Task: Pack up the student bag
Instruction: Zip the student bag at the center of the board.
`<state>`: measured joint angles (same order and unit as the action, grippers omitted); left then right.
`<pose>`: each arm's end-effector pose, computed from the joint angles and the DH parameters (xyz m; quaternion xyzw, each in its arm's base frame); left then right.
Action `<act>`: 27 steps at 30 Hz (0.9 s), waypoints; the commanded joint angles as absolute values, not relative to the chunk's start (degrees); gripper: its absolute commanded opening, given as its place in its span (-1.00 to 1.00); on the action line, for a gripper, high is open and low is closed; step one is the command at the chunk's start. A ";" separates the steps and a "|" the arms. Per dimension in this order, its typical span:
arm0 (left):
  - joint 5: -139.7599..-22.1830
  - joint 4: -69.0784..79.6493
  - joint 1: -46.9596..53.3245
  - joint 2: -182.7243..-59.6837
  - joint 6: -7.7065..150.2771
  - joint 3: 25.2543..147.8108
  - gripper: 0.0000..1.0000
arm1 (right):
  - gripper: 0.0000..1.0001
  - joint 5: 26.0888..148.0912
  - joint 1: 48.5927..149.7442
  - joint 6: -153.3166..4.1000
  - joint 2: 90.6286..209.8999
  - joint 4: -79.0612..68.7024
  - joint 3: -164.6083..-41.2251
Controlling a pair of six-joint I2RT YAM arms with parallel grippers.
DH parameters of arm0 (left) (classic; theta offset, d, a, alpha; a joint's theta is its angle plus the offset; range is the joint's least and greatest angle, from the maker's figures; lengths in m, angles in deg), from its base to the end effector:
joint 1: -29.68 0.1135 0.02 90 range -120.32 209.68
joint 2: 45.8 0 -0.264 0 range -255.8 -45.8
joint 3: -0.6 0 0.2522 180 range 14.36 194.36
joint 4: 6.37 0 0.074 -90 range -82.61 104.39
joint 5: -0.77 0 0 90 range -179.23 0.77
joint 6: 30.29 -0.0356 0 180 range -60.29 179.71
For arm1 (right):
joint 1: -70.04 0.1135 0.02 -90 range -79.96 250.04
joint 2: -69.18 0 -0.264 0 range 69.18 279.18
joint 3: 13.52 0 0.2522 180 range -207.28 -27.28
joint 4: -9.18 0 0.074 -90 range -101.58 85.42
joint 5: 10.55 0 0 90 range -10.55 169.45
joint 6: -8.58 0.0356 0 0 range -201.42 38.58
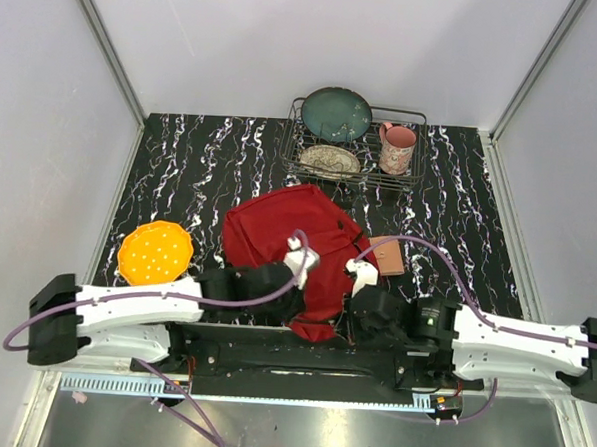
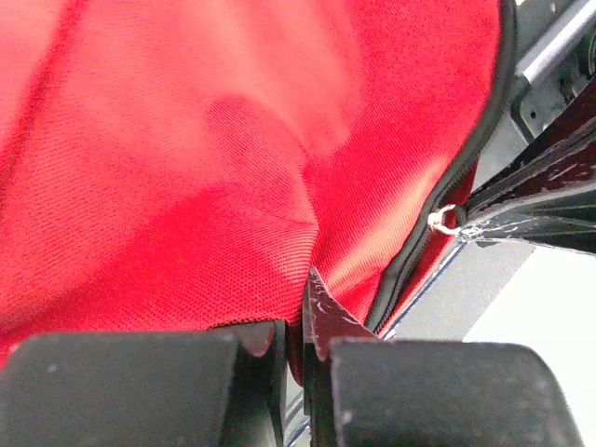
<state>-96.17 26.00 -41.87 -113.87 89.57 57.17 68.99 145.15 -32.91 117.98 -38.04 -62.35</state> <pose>0.0824 -0.2333 0.2323 0.3046 0.8667 -0.2674 0.2908 0.0505 0.1649 0.2323 -0.1809 0.9099 0.2802 0.2465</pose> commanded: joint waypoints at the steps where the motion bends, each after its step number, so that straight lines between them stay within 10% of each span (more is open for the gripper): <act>1: -98.01 25.57 -35.81 -100.57 92.04 51.56 -1.00 | -1.00 68.63 145.63 -34.31 124.72 -33.17 -64.46; 17: -98.56 43.34 -0.74 -89.65 96.00 54.18 -1.00 | -1.00 75.93 139.04 -49.78 155.66 -26.82 -85.20; 27: -96.79 44.39 2.34 -89.66 96.62 53.30 -1.00 | -1.00 79.27 126.65 -50.58 147.33 -27.00 -75.64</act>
<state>-94.34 45.50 0.43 -91.49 97.49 51.29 78.65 132.10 -48.89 153.96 -23.41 -81.19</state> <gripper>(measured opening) 0.057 0.011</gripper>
